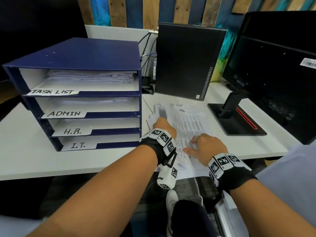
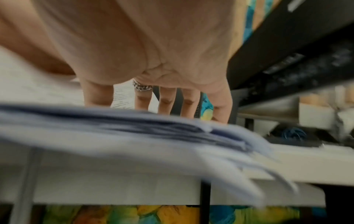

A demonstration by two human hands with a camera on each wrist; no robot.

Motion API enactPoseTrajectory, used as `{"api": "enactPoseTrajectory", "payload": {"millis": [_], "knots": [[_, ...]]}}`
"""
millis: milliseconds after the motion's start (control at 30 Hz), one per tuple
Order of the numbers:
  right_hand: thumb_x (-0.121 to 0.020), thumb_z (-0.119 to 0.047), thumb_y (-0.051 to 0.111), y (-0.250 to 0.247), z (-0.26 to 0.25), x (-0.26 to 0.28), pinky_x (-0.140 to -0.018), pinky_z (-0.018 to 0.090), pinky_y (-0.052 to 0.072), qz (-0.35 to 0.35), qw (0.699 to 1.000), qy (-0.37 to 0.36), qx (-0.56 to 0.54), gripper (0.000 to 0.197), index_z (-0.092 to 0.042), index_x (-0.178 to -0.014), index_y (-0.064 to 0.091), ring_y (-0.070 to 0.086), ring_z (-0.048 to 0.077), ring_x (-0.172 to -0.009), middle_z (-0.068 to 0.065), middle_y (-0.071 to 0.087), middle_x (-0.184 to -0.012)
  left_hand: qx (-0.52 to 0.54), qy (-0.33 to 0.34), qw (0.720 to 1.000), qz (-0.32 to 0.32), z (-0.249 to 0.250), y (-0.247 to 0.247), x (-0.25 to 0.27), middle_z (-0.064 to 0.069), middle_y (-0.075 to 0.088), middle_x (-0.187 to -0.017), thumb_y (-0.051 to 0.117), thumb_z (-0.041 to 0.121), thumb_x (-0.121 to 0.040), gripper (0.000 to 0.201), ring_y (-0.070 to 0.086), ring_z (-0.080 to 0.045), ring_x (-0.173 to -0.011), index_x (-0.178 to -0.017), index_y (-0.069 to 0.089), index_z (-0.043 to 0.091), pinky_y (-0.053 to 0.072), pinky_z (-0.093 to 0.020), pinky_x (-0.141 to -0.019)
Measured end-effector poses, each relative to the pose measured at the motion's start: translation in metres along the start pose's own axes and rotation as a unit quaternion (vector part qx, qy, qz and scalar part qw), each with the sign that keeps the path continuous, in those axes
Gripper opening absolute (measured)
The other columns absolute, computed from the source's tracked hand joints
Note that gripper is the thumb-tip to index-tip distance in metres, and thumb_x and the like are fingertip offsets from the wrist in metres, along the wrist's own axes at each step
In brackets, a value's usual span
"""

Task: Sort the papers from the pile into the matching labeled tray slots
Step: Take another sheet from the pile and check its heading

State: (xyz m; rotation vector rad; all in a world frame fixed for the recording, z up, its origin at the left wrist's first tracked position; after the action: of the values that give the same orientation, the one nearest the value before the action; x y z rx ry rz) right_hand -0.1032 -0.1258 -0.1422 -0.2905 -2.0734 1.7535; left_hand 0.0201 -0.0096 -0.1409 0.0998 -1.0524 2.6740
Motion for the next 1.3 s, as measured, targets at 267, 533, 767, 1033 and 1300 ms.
{"api": "enactPoseTrajectory", "payload": {"millis": [267, 533, 767, 1033, 1300], "knots": [[-0.086, -0.044, 0.074, -0.02, 0.024, 0.015, -0.116, 0.05, 0.031, 0.168, 0.935, 0.1, -0.296, 0.092, -0.01, -0.155, 0.024, 0.033, 0.033, -0.144, 0.009, 0.022, -0.162, 0.199, 0.138, 0.97, 0.008, -0.006, -0.035, 0.058, 0.003, 0.066, -0.107, 0.057, 0.012, -0.098, 0.021, 0.063, -0.015, -0.094, -0.118, 0.063, 0.011, 0.048, -0.024, -0.08], [-0.08, -0.026, 0.083, -0.04, 0.001, 0.038, -0.101, 0.046, 0.052, 0.198, 0.795, -0.003, -0.574, 0.065, -0.013, -0.137, 0.053, 0.068, 0.018, -0.111, 0.003, 0.07, -0.122, 0.327, 0.12, 0.937, -0.012, -0.065, -0.093, 0.096, 0.005, 0.074, -0.108, 0.064, 0.019, -0.094, 0.023, 0.072, -0.014, -0.097, -0.117, 0.066, 0.019, 0.057, -0.044, -0.09], [-0.092, -0.015, 0.071, 0.019, -0.078, 0.081, -0.091, 0.038, 0.057, 0.063, 0.822, -0.053, -0.564, 0.019, -0.02, -0.11, 0.069, 0.072, 0.014, -0.096, -0.007, 0.074, -0.103, 0.28, 0.009, 0.957, 0.075, -0.156, -0.125, 0.136, 0.004, 0.075, -0.099, 0.054, 0.032, -0.097, 0.023, 0.072, -0.017, -0.093, -0.106, 0.07, 0.018, 0.056, -0.044, -0.089], [-0.089, -0.023, 0.071, 0.068, -0.143, 0.09, -0.092, 0.046, 0.058, -0.104, 0.858, -0.032, -0.502, 0.015, -0.013, -0.1, 0.075, 0.074, 0.024, -0.091, 0.003, 0.077, -0.098, 0.183, -0.121, 0.972, 0.085, -0.234, -0.166, 0.156, -0.017, 0.071, -0.085, 0.052, 0.02, -0.095, 0.028, 0.067, -0.03, -0.078, -0.081, 0.067, 0.002, 0.046, -0.029, -0.065], [-0.096, -0.01, 0.062, 0.069, -0.155, 0.101, -0.054, 0.033, 0.057, -0.197, 0.846, -0.024, -0.496, 0.01, -0.01, -0.102, 0.07, 0.07, 0.021, -0.061, 0.011, 0.077, -0.094, 0.072, -0.112, 0.985, 0.107, -0.213, -0.212, 0.112, -0.018, 0.061, -0.087, 0.049, 0.021, -0.098, 0.03, 0.059, -0.033, -0.085, -0.082, 0.061, -0.001, 0.046, -0.035, -0.076]]}}
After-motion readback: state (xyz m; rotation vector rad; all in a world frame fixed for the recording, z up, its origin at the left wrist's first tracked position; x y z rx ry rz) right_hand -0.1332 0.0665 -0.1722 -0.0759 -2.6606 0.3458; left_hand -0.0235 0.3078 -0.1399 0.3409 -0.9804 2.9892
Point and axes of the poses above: each hand's wrist, its own x-axis away from the middle knuckle, its own y-axis out of the palm, z = x × y, the point moved 2 cm from there along -x, towards the middle knuckle
